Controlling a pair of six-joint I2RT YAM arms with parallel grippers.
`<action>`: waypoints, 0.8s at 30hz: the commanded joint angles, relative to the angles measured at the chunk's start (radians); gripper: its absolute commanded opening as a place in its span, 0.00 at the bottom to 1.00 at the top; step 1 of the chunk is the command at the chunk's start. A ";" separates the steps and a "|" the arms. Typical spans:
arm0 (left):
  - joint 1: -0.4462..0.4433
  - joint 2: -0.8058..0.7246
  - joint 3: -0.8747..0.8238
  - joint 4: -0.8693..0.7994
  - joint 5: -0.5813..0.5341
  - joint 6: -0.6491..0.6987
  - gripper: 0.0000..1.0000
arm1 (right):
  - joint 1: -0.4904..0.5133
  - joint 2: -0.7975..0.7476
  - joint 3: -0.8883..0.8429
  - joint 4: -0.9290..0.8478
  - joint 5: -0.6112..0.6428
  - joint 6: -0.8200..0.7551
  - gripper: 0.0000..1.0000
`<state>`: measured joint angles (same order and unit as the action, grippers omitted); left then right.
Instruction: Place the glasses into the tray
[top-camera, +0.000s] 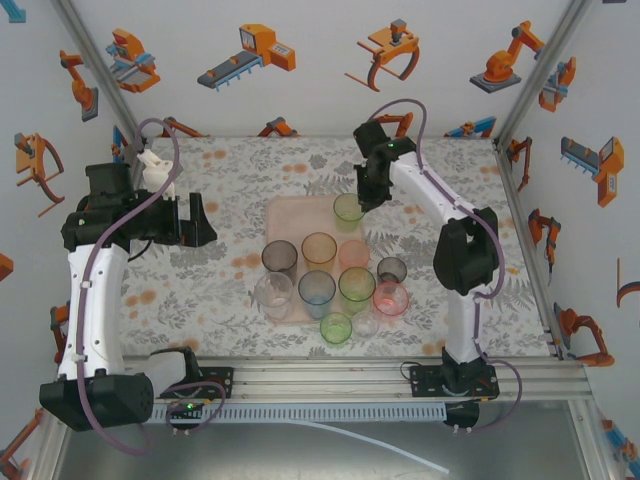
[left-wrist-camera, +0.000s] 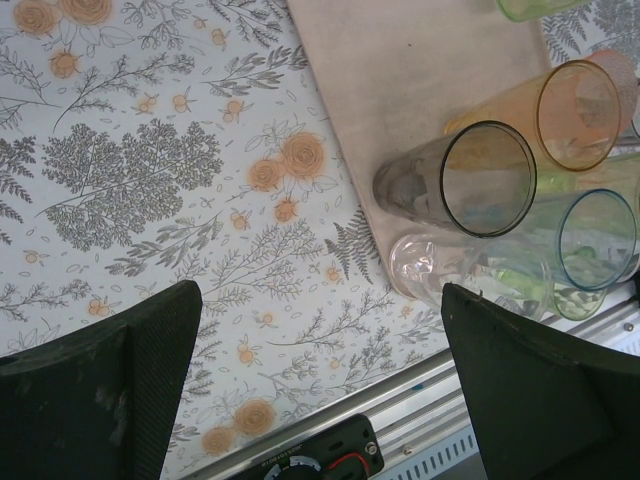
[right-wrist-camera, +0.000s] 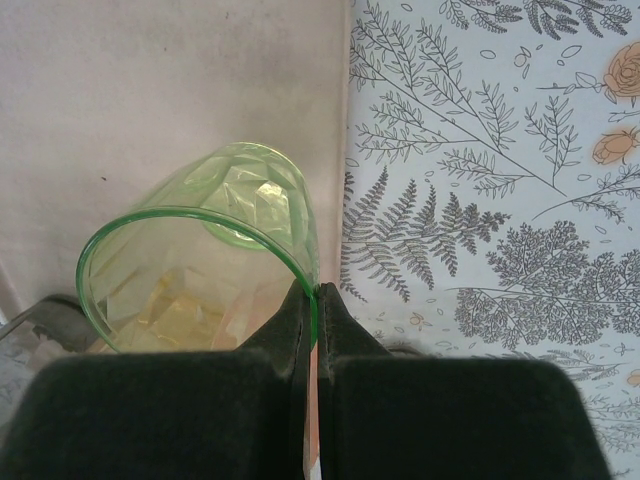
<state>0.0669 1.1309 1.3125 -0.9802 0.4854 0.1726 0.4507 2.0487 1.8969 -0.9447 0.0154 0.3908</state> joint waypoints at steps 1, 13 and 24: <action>0.008 -0.016 -0.012 0.002 0.027 -0.011 0.97 | 0.008 0.012 -0.015 0.018 0.026 -0.014 0.00; 0.010 -0.020 -0.014 0.003 0.035 -0.017 0.97 | 0.028 0.030 -0.040 0.022 0.047 -0.015 0.00; 0.012 -0.028 -0.022 0.006 0.035 -0.016 0.97 | 0.036 0.030 -0.061 0.024 0.055 -0.017 0.00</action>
<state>0.0734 1.1225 1.2995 -0.9798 0.4953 0.1692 0.4759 2.0682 1.8492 -0.9253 0.0536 0.3878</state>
